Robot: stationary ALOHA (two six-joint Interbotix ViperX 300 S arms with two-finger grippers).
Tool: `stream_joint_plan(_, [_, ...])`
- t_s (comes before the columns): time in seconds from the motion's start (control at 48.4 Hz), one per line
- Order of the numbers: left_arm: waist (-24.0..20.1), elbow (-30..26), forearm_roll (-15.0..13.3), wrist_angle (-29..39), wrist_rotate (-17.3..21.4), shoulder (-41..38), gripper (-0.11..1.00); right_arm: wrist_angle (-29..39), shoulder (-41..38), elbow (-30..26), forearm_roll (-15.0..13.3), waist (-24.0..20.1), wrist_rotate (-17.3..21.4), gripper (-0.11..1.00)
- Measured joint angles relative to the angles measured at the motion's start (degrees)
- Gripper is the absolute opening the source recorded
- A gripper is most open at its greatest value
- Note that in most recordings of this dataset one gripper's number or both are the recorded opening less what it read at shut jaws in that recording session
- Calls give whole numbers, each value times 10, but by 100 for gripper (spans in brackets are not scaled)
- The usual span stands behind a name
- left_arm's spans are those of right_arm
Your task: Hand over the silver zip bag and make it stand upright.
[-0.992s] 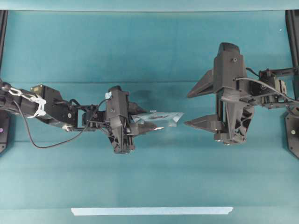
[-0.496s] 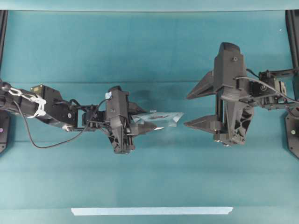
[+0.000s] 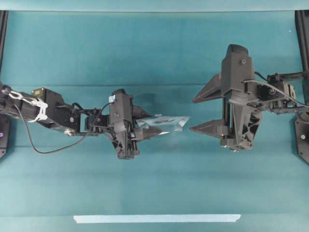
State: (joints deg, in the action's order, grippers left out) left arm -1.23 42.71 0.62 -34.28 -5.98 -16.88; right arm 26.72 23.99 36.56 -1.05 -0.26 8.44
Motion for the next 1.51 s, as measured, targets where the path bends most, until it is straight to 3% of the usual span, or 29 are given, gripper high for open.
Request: stream_joint_plan(1.509, [0, 0, 0, 0, 0, 0, 29, -9, -2, 3, 1, -1, 0, 84])
